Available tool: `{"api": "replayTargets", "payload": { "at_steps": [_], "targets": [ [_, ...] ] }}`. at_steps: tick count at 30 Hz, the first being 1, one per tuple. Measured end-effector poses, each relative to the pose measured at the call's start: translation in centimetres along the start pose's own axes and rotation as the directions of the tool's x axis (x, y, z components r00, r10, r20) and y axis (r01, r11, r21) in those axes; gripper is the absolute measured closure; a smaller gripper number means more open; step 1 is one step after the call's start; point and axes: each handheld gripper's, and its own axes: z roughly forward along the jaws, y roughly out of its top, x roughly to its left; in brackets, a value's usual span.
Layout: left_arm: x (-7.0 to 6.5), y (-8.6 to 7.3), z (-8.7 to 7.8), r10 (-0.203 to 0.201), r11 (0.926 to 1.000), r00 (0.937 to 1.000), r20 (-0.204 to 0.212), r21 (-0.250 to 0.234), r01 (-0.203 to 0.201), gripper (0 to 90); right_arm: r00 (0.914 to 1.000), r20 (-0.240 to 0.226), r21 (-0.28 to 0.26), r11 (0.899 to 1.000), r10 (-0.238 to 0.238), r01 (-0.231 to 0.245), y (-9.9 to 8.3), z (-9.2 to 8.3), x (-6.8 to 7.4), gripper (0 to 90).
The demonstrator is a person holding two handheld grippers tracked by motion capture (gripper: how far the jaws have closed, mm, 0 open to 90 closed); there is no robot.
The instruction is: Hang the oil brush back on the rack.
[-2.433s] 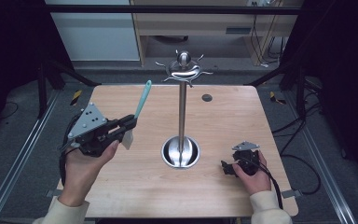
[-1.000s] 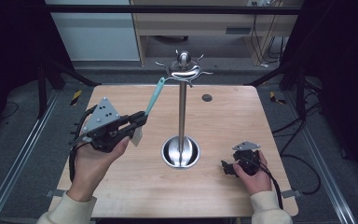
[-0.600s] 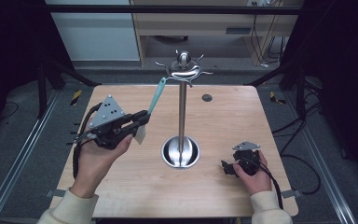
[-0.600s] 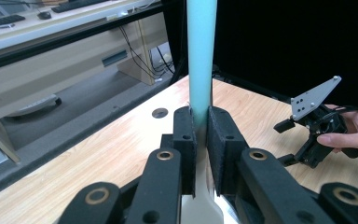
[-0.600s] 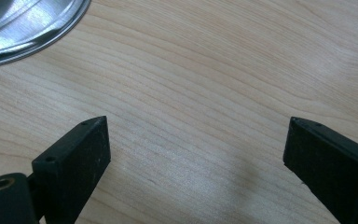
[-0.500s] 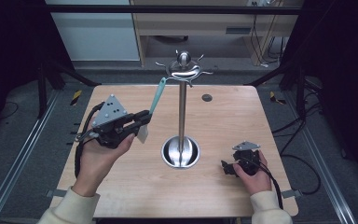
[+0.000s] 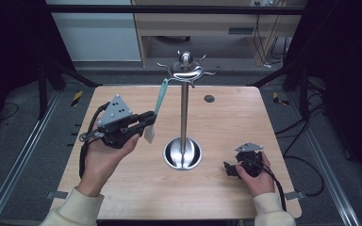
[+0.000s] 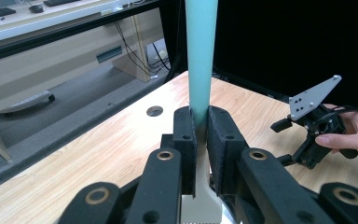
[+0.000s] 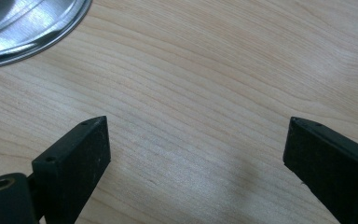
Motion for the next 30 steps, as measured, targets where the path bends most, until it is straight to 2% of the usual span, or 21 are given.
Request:
{"api": "replayTargets", "payload": {
  "at_steps": [18, 30],
  "targets": [
    [0.18, 0.25, 0.59, -0.006, 0.9998, 0.9999, 0.011, 0.018, 0.006, 82.0, 1.0, 0.0, -0.004, 1.0, 0.0, 0.0, 0.01, -0.02, 0.01, 7.9],
    [0.23, 0.26, 0.55, -0.008, 0.9997, 1.0, 0.005, 0.022, 0.008, 81.8, 1.0, -0.001, 0.0, 1.0, 0.0, 0.0, 0.02, -0.03, 0.01, 7.9]
  ]
}}
